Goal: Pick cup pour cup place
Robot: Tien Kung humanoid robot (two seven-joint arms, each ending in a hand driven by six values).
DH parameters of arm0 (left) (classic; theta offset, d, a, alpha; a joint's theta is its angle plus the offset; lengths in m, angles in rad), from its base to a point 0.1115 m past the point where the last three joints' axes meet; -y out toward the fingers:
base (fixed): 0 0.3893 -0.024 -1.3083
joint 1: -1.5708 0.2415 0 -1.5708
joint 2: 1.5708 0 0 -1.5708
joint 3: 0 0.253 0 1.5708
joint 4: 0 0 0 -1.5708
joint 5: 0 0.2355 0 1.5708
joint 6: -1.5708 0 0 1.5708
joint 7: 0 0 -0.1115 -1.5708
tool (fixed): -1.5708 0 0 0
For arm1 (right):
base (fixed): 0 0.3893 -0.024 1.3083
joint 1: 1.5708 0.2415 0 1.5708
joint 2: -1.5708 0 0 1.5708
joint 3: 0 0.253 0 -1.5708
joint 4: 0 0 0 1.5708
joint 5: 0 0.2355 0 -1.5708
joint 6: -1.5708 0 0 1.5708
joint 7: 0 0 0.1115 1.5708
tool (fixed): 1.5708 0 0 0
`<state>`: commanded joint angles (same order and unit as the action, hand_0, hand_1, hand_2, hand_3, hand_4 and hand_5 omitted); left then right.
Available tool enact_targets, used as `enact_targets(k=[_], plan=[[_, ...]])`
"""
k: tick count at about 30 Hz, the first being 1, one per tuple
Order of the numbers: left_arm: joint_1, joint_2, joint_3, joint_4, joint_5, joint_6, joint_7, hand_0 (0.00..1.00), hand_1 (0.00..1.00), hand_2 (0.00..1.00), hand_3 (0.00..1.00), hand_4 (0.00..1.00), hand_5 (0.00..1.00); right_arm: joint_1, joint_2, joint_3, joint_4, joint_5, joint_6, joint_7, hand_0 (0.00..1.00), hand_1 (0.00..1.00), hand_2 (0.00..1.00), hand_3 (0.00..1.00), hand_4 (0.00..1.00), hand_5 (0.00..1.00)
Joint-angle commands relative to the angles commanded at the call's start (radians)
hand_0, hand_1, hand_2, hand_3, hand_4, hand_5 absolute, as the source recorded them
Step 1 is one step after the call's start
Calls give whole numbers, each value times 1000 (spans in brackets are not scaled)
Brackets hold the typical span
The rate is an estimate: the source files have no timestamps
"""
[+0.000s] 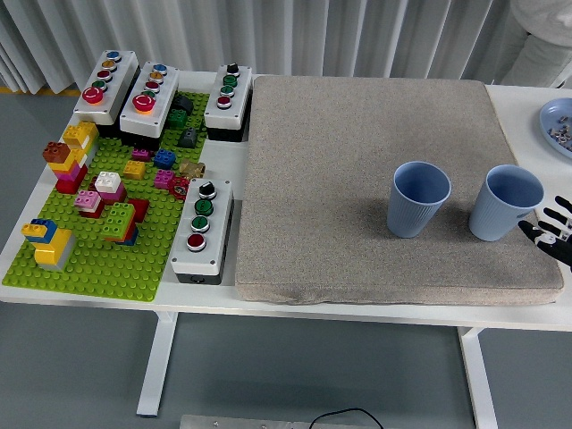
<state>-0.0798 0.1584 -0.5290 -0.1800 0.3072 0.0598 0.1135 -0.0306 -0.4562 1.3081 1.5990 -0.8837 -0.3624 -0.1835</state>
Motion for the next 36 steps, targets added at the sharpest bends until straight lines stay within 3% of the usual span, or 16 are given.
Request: enact_targets(k=[36], plan=[[5,-2,9,0,-6,0,1,708,728,796,644,504,948,46,32,-75,-36,-88,-37,-4,901,849,897,942,880,348]])
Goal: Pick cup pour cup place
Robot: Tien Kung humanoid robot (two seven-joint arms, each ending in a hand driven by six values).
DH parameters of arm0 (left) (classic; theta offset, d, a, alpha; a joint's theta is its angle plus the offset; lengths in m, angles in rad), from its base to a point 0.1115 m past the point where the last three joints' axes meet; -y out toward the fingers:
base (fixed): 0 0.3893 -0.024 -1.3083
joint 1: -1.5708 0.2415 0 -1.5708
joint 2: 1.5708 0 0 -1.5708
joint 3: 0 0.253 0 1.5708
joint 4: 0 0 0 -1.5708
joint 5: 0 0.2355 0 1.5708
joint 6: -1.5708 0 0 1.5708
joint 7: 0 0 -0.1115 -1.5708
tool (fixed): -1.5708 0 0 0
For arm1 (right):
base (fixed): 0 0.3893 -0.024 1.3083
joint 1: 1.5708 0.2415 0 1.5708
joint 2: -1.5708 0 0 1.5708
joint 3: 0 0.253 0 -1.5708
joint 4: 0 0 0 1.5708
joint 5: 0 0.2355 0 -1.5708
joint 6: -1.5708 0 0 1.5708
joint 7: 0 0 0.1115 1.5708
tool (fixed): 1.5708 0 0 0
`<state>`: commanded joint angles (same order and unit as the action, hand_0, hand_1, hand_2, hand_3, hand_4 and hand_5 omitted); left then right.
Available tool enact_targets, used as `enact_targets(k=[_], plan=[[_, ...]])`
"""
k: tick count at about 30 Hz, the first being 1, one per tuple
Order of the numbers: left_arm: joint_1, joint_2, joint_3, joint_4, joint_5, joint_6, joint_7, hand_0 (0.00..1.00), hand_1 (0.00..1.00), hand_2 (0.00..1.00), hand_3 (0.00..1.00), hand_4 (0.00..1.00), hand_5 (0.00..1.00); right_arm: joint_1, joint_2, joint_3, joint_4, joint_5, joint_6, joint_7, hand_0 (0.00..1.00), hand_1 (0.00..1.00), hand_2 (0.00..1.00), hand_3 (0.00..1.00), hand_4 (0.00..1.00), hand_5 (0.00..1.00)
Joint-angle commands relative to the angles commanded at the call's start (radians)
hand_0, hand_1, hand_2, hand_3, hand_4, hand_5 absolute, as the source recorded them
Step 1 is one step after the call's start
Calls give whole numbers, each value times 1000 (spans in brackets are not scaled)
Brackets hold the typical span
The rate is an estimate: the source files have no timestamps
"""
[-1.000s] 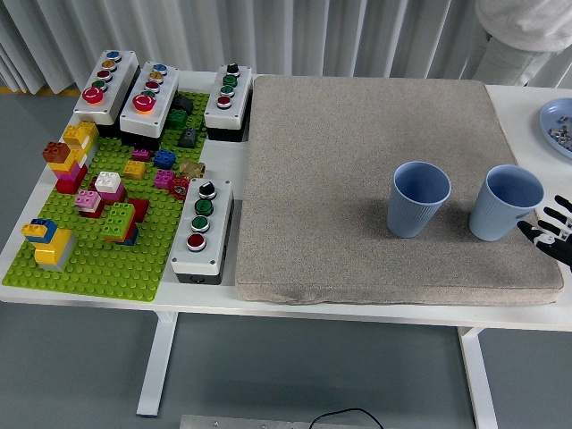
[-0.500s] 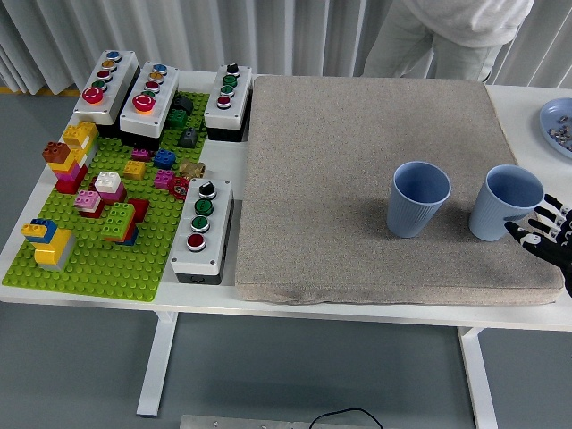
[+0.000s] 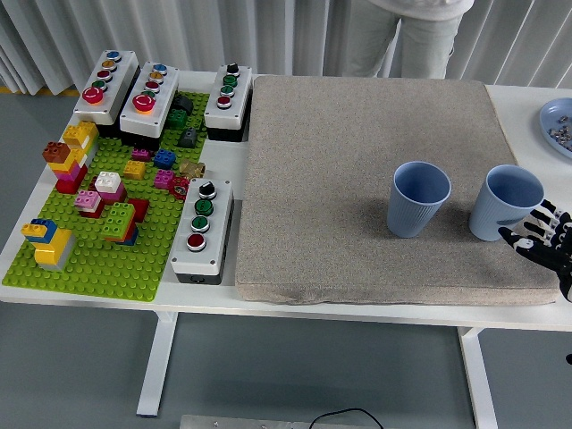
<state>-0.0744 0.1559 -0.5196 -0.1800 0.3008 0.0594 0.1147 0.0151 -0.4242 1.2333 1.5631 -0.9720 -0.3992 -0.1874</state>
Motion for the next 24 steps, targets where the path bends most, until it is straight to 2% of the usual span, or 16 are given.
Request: enact_targets(k=[2,3,9,24], plan=[[-1,0,3,0,-3,0,-1,708,728,796,644,504,948,7,1,-4,-6,-11,3,-2,901,849,897,942,880,348],[-1,0,3,0,-3,0,-1,708,727,795,645,506,948,7,1,-4,-6,-12,4,-2,905,850,937,948,880,340],[-4,0,6,0,-7,0,-3,707,727,793,645,507,945,30,5,-10,-18,-35,10,-10,907,861,954,954,881,341],[-7,-2,5,0,-7,0,-3,707,727,793,641,508,943,56,23,-17,-39,-22,13,-8,907,862,955,954,881,344]])
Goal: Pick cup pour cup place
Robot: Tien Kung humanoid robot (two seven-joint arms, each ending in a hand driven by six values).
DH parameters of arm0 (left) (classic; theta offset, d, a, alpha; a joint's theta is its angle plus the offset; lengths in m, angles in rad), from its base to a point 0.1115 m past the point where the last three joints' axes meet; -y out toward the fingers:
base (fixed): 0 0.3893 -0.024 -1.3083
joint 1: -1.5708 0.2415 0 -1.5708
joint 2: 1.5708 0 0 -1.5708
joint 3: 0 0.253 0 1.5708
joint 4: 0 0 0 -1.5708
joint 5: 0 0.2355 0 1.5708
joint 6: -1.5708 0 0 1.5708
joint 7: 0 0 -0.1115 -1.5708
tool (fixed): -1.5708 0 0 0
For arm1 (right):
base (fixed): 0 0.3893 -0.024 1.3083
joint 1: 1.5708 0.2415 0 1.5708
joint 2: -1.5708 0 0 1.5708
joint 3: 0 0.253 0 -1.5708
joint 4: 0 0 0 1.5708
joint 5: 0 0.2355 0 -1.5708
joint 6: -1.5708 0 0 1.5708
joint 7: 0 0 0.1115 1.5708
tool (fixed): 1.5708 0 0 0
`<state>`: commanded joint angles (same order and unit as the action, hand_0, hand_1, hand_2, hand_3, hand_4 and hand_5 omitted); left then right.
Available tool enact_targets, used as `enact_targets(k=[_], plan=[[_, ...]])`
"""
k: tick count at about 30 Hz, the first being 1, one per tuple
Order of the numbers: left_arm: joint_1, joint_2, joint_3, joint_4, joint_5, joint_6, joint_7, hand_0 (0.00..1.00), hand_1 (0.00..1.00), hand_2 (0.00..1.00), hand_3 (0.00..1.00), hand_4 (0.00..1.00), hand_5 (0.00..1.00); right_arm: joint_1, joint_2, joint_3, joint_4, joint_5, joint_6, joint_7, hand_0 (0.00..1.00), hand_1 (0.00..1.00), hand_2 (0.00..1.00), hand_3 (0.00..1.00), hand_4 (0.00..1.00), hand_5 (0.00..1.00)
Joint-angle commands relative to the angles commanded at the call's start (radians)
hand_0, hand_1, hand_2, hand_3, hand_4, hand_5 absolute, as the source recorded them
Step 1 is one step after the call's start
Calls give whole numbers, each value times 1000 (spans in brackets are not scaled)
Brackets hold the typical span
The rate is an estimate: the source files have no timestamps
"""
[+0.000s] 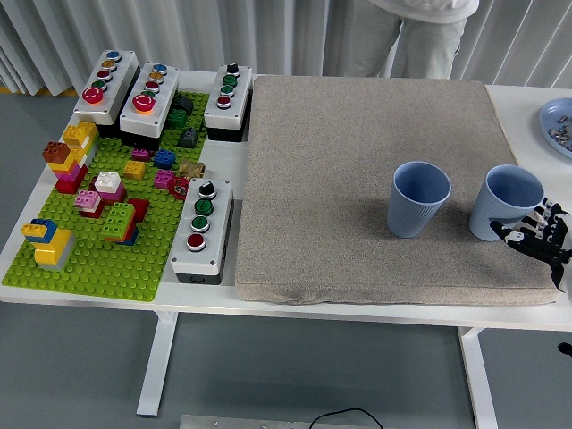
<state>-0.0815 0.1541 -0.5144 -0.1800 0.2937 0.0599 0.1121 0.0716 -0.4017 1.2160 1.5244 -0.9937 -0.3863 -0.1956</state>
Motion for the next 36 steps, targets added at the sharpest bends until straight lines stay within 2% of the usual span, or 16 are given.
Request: enact_targets(k=[33,34,36], plan=[[-2,0,12,0,-8,0,-3,708,729,794,648,511,949,87,53,-42,-62,2,-4,2,911,865,947,955,887,366],[-1,1,13,0,-9,0,-3,708,729,796,649,510,950,88,54,-43,-64,2,-6,2,910,858,909,933,886,367],[0,1,14,0,-11,0,-4,708,729,796,649,510,950,92,57,-44,-67,6,-13,5,910,858,909,933,886,367]])
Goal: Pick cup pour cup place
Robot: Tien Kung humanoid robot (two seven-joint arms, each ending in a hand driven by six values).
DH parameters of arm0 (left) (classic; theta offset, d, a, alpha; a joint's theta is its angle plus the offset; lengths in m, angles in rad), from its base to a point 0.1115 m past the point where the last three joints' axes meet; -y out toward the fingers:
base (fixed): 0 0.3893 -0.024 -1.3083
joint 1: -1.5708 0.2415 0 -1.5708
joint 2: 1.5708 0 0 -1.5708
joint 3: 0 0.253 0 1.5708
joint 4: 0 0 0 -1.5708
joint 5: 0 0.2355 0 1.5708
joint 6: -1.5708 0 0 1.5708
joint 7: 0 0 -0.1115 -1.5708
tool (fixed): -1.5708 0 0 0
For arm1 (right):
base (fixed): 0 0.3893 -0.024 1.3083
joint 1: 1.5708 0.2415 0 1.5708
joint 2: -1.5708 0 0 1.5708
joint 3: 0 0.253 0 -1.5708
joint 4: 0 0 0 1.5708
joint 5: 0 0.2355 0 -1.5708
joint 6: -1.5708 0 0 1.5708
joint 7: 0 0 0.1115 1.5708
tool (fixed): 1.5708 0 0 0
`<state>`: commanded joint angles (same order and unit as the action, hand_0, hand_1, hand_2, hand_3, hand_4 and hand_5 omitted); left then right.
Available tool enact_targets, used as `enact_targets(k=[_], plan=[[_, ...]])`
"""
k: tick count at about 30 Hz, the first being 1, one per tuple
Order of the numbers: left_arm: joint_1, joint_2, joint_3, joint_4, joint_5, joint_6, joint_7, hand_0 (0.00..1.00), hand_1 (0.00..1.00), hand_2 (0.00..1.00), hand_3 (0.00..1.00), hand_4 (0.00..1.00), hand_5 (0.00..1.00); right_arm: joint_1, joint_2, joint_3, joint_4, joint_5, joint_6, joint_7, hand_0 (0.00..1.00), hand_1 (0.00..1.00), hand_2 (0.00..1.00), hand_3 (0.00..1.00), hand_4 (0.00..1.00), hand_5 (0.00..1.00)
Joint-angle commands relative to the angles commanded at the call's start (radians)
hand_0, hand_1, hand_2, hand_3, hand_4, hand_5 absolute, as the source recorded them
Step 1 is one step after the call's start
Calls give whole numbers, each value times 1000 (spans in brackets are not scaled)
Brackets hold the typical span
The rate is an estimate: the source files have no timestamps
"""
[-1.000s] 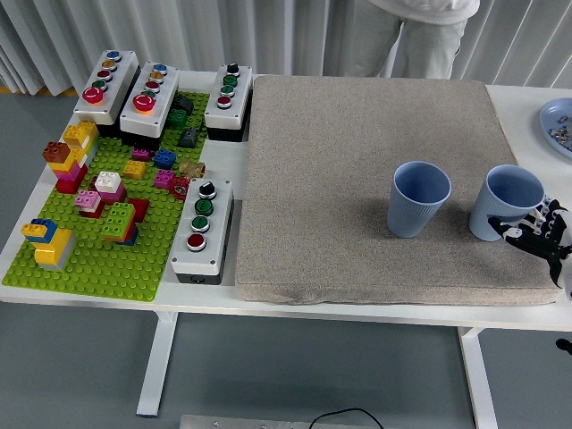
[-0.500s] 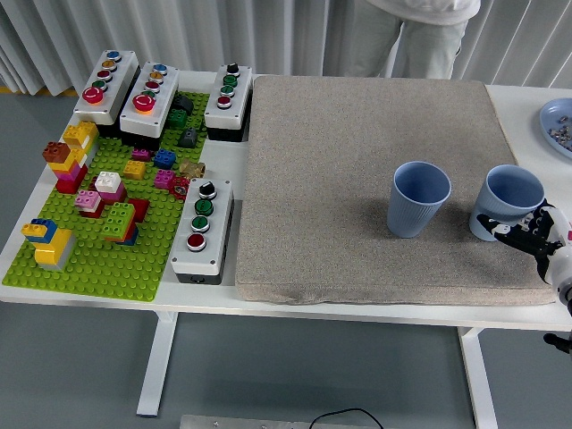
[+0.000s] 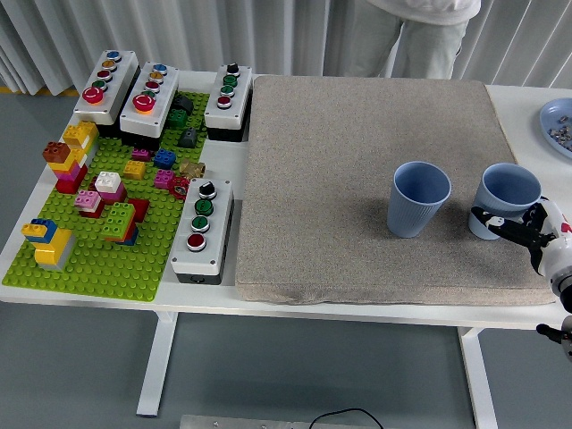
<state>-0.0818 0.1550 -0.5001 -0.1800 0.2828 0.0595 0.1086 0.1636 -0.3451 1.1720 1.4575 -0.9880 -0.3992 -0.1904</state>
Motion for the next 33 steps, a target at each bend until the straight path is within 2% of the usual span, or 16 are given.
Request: enact_targets(k=[3,4,9,10,14,15,27,33], plan=[[0,0,2,0,-2,0,-1,708,729,796,649,510,950,5,-1,-3,-1,8,-13,5,910,858,909,933,886,367],[0,1,3,0,-3,0,-1,708,730,799,649,511,953,6,-1,-5,-1,11,-19,6,899,809,822,851,880,358],[-1,1,2,0,-2,0,-1,708,730,799,649,511,953,2,-2,-10,2,20,-33,17,899,809,822,851,880,358],[-1,1,2,0,0,0,0,709,731,799,653,509,951,2,-3,-12,3,23,-38,23,866,736,653,721,819,251],[-1,0,-1,0,3,0,1,709,731,799,653,509,951,1,-3,-13,7,23,-40,18,866,736,653,721,819,251],[-1,0,-1,0,3,0,1,709,731,799,656,509,954,1,-3,-14,7,22,-42,17,834,693,609,682,790,212],[-5,0,-2,0,1,0,1,709,732,800,656,508,954,12,-3,-13,11,22,-39,16,820,670,592,675,797,212],[-6,2,-1,0,0,0,1,709,732,801,657,508,955,51,-27,-26,23,-7,-46,6,814,675,585,676,797,222]])
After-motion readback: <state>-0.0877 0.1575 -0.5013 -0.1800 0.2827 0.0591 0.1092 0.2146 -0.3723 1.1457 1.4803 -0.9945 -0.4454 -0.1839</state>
